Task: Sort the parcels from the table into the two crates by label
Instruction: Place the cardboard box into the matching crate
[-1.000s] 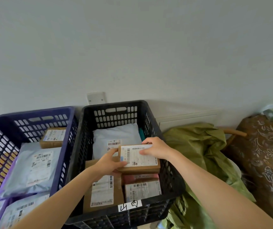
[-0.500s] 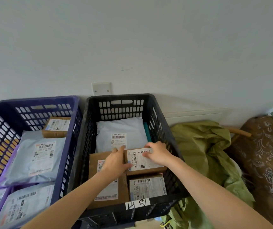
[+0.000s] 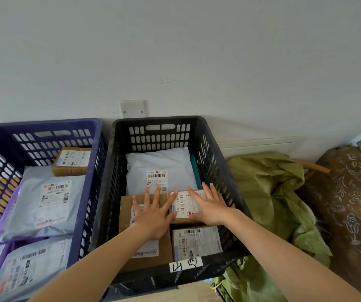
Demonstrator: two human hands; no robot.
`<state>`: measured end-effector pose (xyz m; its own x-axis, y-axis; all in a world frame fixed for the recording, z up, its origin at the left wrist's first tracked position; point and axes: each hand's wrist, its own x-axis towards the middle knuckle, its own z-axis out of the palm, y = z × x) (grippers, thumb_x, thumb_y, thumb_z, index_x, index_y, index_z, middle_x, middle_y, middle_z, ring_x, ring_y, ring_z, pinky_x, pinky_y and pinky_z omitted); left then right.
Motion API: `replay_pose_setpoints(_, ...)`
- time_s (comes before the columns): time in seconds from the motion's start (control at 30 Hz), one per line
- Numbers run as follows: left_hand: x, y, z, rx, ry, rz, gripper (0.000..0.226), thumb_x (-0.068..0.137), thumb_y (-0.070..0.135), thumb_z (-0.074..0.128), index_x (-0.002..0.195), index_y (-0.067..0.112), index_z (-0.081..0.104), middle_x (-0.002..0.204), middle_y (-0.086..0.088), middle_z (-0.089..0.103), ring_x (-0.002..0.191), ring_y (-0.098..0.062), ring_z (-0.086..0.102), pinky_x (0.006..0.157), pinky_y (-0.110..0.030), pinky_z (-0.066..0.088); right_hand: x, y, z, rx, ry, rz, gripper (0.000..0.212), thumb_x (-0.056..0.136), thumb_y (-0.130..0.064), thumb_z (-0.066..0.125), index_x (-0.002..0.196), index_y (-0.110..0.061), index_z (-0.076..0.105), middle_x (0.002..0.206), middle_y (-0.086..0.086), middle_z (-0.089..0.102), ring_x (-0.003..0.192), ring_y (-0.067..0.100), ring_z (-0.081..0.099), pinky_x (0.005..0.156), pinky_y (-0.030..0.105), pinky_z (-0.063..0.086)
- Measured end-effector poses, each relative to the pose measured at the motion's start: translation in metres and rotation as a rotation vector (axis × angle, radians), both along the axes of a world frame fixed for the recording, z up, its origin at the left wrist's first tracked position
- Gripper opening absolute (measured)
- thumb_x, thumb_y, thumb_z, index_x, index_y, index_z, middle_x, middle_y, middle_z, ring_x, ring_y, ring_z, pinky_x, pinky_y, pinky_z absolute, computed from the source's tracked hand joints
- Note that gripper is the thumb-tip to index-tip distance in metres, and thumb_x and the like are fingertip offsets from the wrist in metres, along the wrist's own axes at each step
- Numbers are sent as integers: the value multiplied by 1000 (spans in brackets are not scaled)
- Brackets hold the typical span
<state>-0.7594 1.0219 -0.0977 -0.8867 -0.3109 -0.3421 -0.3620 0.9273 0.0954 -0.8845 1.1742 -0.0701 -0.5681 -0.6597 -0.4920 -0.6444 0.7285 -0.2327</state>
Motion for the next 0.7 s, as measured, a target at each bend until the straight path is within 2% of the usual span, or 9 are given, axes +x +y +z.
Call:
replay_pose_setpoints(0.2,-7,-3,-12,56,-21,11,59,95,62,6,140,49,-30,150,1,-40,134,-31,-40,106,-63,-24,-10,-5,-9,33,-56,-13,91,91,-51,55,149,-43,-15,153,8,-37,139,28,-35,115,49,-13)
replay_pose_setpoints(0.4,-12,-5,-16,107,-61,35,59,96,63,9,141,49,-27,151,2,-38,135,-29,-40,106,-61,-25,-14,-9,-9,48,-65,-21,90,91,-50,56,151,-41,-11,154,9,-34,142,28,-31,116,45,-12)
replay_pose_setpoints(0.5,-13,-4,-12,112,-47,43,60,96,63,11,143,50,-24,153,2,-35,136,-29,-38,106,-61,-25,-17,-10,-6,31,-61,-23,91,89,-51,58,151,-42,-8,157,10,-27,144,29,-26,117,44,-8)
replay_pose_setpoints(0.7,-10,4,0,144,36,104,62,98,60,18,147,46,-16,157,0,-27,140,-27,-33,109,-59,-23,-19,-7,-7,-145,-31,-44,88,84,-48,65,152,-37,10,161,11,-6,148,30,-12,120,46,-3)
